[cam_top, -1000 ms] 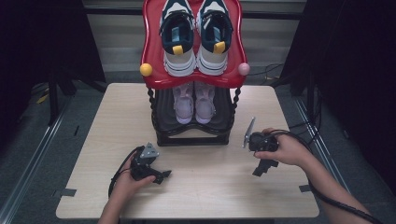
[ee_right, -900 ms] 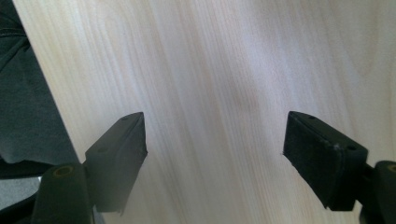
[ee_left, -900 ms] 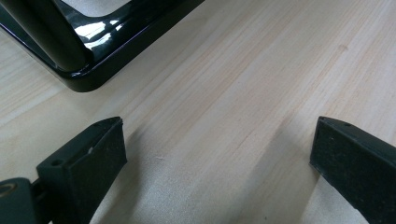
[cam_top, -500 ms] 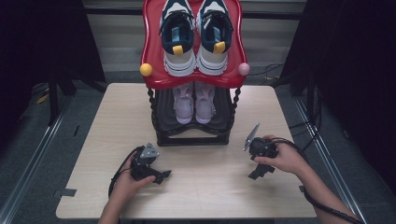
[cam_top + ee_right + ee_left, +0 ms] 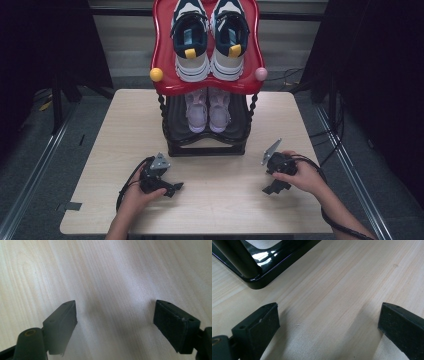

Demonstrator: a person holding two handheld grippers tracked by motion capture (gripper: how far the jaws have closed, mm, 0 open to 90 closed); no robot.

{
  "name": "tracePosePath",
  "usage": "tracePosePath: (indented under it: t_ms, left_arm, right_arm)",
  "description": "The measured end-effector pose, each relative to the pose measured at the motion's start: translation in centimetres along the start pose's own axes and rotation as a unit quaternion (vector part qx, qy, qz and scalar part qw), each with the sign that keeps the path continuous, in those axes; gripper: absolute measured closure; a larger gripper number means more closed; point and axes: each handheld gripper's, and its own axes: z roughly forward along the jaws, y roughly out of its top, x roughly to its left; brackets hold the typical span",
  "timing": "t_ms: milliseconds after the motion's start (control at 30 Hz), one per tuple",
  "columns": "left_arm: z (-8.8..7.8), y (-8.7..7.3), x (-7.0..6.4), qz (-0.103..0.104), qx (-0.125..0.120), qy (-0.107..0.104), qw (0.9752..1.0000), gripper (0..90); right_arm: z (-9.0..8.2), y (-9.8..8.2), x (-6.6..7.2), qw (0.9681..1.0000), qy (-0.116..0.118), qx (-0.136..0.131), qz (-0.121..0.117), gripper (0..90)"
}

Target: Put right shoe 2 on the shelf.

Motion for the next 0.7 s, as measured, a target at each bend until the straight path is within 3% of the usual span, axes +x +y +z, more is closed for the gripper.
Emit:
tracePosePath:
  t_ms: [367,500,700]
  left_arm:
    - [0.0,0.0,0.0,0.000,0.000,0.000,1.0000,2.9]
    - [0.0,0.0,0.0,0.000,0.000,0.000,1.0000,2.9]
    - [0.0,0.0,0.0,0.000,0.000,0.000,1.0000,2.9]
  right_arm:
    - [0.4,-1.3,0.1,0.9981,-0.012,-0.060,0.002,13.9]
    - [0.7,-1.9,0.5,0.9958,-0.034,-0.085,0.000,13.0]
    - [1.0,-2.9,0.6,0.9902,-0.049,-0.131,0.004,12.4]
